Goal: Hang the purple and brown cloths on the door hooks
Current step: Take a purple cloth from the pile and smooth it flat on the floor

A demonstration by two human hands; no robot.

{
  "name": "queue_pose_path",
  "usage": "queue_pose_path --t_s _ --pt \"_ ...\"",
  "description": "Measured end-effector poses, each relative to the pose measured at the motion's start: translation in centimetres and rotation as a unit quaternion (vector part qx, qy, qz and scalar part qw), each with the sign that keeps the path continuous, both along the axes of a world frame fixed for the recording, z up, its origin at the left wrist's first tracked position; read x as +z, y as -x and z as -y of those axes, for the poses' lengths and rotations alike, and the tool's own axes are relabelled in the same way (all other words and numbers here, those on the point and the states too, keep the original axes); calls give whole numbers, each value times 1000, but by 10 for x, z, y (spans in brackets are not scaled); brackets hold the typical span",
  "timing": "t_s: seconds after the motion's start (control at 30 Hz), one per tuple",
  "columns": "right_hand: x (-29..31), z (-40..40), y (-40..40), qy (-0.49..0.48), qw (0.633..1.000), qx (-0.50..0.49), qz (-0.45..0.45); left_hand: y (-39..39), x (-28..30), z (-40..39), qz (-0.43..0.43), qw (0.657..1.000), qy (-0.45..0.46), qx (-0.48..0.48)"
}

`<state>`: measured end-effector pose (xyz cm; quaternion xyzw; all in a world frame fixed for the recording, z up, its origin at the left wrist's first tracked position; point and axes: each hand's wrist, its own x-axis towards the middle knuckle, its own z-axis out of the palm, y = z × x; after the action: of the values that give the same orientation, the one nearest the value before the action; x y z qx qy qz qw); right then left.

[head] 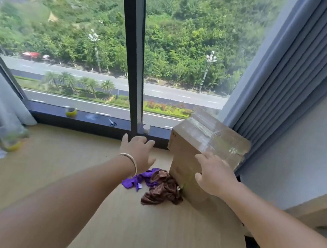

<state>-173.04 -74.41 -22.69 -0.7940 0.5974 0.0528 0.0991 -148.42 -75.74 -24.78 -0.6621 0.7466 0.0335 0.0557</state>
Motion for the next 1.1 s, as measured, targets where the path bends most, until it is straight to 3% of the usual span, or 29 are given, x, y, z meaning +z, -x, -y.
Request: queue_pose_path --t_s 0.33,0.67,1.1 --pt "-141 114 -99 -84 995 45 -27 -116 -160 99 56 986 -141 61" --pt "-277 190 -179 -152 980 127 -2 -152 -281 146 11 976 -198 95" --pt "-546 245 -216 -267 953 145 0 -184 -559 172 -25 938 -321 131"
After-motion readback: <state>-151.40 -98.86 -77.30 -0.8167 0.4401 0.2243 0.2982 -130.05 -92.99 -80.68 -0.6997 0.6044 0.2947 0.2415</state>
